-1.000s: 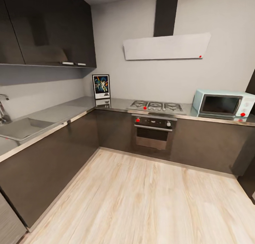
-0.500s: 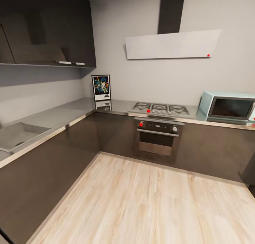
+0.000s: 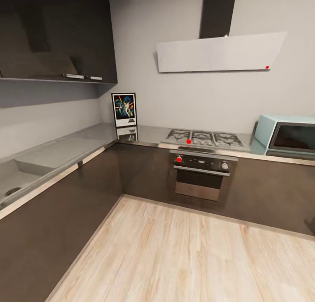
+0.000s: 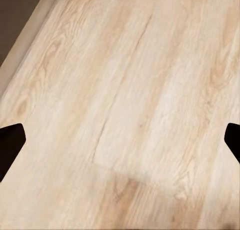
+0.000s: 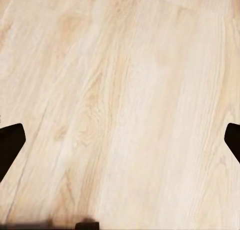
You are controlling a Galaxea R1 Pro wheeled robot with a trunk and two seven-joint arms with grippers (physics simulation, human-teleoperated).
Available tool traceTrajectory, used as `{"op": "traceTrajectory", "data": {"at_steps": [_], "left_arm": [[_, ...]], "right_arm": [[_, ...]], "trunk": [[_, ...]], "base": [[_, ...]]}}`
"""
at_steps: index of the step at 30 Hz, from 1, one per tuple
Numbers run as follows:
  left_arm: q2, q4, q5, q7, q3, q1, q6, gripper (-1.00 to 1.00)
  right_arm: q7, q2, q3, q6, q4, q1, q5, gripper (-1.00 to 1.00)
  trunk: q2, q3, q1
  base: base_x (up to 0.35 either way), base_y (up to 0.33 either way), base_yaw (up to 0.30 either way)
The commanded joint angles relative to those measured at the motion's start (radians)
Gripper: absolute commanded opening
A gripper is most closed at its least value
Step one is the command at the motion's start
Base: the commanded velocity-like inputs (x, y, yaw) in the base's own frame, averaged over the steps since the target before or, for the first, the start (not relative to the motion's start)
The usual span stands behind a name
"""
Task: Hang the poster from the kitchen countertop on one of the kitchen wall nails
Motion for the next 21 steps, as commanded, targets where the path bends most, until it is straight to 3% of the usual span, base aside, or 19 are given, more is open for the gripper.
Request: {"op": "traceTrajectory", "data": {"at_steps": [1,9,21], "left_arm": [[0.0,-0.001,0.001,0.0,0.0,0.0,-0.002,1.0],[0.0,-0.001,0.001,0.001,0.001,0.0,-0.002,1.0],[0.001,-0.001,0.0,0.0,0.001,0.0,-0.002,1.0]], "right_arm": [[-0.004,0.0,0.001,-0.003,0.001,-0.001,0.003,1.0],[-0.004,0.0,0.001,-0.003,0.001,-0.001,0.003,1.0],[-0.004,0.001,0.001,-0.003,0.0,-0.001,0.003,1.0]], "trunk": [[0.0,-0.001,0.001],[0.0,-0.001,0.001],[0.0,-0.001,0.001]], "base": [[0.32,0.186,-0.14],[0.324,0.143,-0.046],[0.336,0.019,-0.003]]}}
